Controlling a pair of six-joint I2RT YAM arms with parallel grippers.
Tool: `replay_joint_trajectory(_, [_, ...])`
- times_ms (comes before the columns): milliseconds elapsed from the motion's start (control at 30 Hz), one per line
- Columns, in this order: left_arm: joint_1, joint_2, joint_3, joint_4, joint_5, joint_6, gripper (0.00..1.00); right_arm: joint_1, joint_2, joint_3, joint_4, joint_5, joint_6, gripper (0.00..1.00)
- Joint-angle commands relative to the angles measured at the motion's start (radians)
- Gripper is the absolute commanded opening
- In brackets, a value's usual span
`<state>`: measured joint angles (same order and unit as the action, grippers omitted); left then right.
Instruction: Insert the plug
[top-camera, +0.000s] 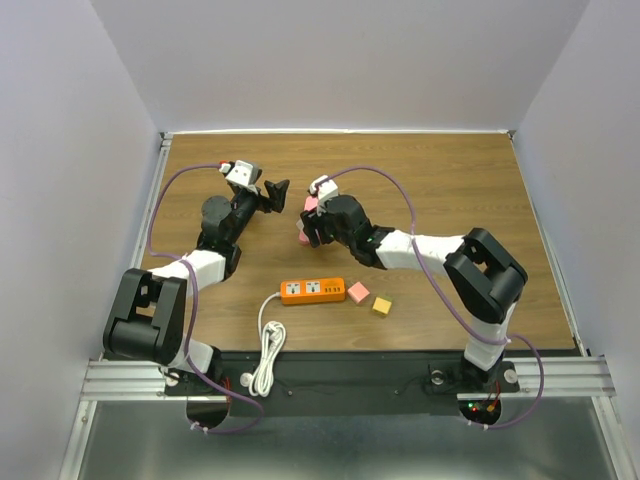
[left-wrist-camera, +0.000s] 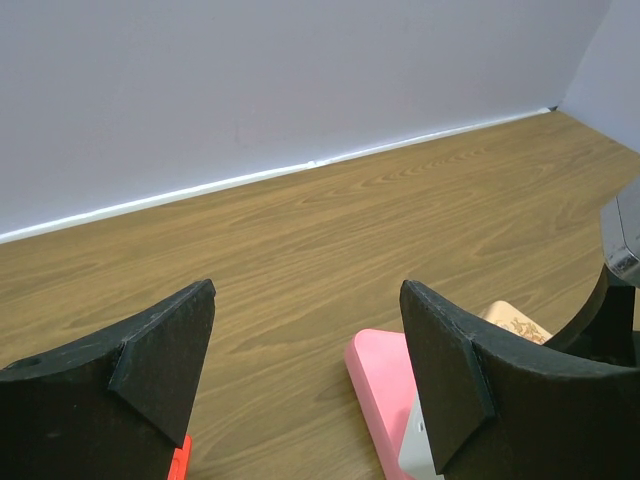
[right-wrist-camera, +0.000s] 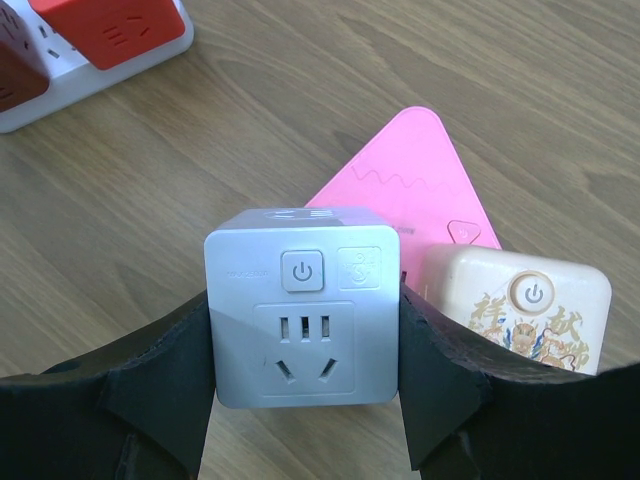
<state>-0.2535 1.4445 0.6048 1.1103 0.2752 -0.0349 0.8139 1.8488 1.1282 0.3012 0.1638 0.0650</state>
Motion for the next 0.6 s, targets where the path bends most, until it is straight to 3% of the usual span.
replay_joint_trajectory(0, [0.002,-0.004,0.038,0.051,-0.011,0.001,0.86,0.014,-0.043,-0.027,-0.005,0.023,0.021,0.01])
replay_joint_trajectory(567, [0.002,0.001,0.041,0.049,-0.005,0.003,0.86,0.019,-0.025,-0.019,-0.004,0.103,0.036,0.00])
